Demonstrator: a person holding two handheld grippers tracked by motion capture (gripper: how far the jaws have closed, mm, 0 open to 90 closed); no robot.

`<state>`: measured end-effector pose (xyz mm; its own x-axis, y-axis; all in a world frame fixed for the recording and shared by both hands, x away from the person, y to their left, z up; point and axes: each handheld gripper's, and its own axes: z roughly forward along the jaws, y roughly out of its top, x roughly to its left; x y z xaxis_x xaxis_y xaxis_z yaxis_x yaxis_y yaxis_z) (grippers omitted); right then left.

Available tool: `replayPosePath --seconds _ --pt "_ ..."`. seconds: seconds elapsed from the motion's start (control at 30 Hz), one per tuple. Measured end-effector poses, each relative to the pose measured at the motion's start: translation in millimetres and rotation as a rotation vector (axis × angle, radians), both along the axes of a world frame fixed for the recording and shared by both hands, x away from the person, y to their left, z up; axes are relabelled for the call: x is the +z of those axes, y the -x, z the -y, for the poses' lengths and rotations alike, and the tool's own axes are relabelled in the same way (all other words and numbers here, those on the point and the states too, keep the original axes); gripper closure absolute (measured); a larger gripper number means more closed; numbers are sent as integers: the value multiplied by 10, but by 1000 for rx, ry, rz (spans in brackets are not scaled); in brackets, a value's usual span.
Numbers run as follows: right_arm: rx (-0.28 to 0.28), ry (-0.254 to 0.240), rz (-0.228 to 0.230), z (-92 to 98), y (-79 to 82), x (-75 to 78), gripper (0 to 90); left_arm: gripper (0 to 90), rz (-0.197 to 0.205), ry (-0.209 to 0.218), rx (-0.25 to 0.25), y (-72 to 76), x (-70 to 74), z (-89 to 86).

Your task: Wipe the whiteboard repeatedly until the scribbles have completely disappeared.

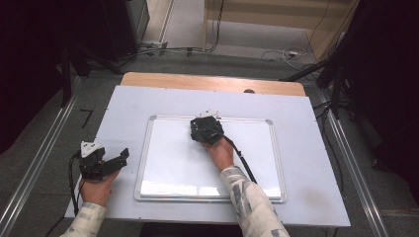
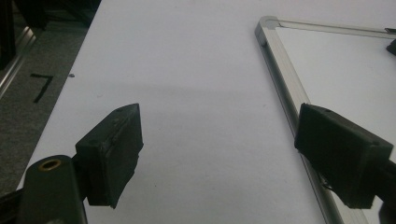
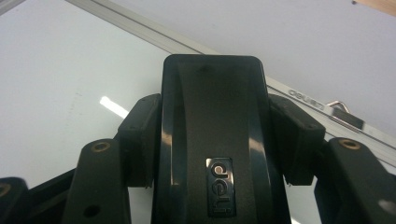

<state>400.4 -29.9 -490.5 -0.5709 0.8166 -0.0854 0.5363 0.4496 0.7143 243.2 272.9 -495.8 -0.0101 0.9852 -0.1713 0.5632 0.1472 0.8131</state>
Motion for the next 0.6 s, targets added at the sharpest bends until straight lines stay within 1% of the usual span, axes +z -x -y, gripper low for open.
replayPosePath --seconds 0.37,0.43,0.5,0.6 --pt "70 8 4 -371 59 -8 391 158 3 6 5 2 0 -8" --pt "79 10 6 -406 73 -9 391 158 3 5 6 3 1 -10" --pt "90 6 2 -409 87 -9 391 158 3 5 5 3 2 -13" --pt "114 16 11 -406 137 -12 390 158 1 4 5 3 -1 -17"
